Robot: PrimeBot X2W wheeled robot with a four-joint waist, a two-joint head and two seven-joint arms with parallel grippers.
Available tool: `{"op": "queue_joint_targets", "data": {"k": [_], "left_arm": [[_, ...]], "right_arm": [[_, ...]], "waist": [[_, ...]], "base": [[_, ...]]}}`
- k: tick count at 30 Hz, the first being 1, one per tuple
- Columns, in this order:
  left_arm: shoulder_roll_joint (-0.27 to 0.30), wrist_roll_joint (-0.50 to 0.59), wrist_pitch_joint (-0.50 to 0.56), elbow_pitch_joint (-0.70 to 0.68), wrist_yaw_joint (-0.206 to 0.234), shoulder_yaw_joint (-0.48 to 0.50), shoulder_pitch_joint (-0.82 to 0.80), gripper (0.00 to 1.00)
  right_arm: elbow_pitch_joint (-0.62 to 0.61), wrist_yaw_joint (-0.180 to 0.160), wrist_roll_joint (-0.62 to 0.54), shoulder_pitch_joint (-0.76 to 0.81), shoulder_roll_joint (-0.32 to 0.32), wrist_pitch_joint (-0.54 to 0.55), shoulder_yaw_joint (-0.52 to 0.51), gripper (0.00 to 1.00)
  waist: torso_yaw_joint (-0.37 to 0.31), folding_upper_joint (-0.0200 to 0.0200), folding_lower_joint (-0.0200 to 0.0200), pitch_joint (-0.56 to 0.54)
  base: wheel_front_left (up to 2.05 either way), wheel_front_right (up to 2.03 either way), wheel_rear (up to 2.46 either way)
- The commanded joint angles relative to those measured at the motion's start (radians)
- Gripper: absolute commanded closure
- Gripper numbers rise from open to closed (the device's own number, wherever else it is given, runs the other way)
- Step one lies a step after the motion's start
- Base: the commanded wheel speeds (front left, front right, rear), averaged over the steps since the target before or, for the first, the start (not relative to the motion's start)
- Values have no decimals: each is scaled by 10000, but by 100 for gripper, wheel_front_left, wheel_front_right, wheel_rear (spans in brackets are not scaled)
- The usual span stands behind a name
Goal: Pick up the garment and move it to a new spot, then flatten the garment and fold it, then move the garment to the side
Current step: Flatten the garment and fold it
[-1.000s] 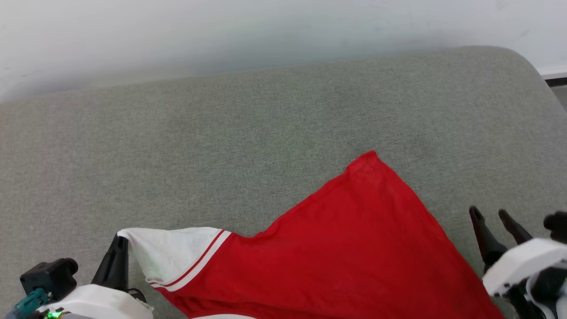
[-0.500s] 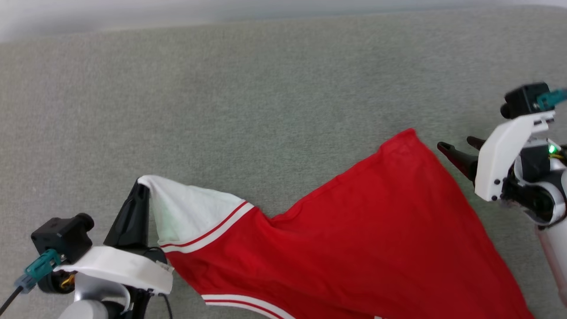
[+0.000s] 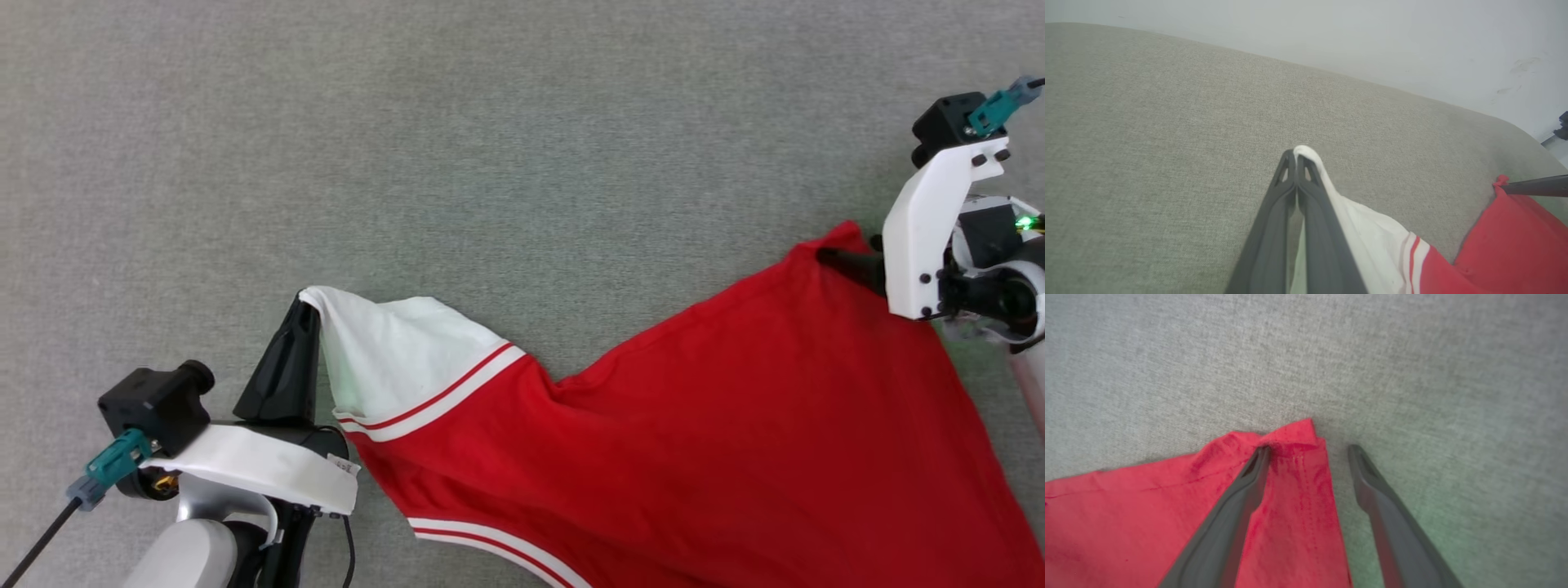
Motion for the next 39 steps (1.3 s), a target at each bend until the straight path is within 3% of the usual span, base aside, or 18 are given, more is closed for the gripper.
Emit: {"op": "queue_joint_targets", "data": {"k": [1, 2, 9, 14, 22, 31, 33, 34, 39], "left_arm": [[-55, -22, -57, 73, -48, -30, -153, 100], [-81, -41, -76, 129, -75, -51, -172, 100], [19, -48, -208, 438, -176, 59, -268, 100], [402, 69, -122, 635, -314, 316, -926, 100], [642, 207, 228, 1336, -740, 465, -3073, 100], [364, 207, 686, 3428, -1532, 363, -6758, 100], [335, 334, 645, 4036, -1788, 312, -7687, 100], [250, 535, 617, 4906, -2042, 240, -9055, 100], [224, 911, 509, 6184, -2247, 206, -11163, 100]], "right_arm": [[679, -2, 151, 764, 373, 376, 607, 70], [765, -2, 210, 821, 372, 424, 698, 100], [596, 10, 287, 256, 204, -272, 882, 100], [496, -7, -267, -544, -57, -1701, 768, 100], [1121, -3, -1006, -1268, 320, -3670, 170, 100], [1738, -3, -1823, -2883, 859, -5099, -916, 100], [1801, -3, -2056, -3317, 910, -5381, -1138, 100], [1943, -5, -2386, -3991, 957, -5781, -1564, 100], [2000, -3, -3033, -5267, 1082, -6398, -2264, 100]], "waist": [[100, -1, 0, 33], [121, -1, 0, 2], [9, -1, 0, -564], [-248, -1, 0, -1166], [-709, -1, 0, -1933], [-1162, -1, 0, -2012], [-1226, -1, 0, -1848], [-1290, -1, 0, -1524], [-1336, -1, 0, -821]], "base": [[0, 0, 0], [0, 0, 0], [0, 0, 0], [0, 0, 0], [0, 0, 0], [0, 0, 0], [0, 0, 0], [0, 0, 0], [0, 0, 0]]}}
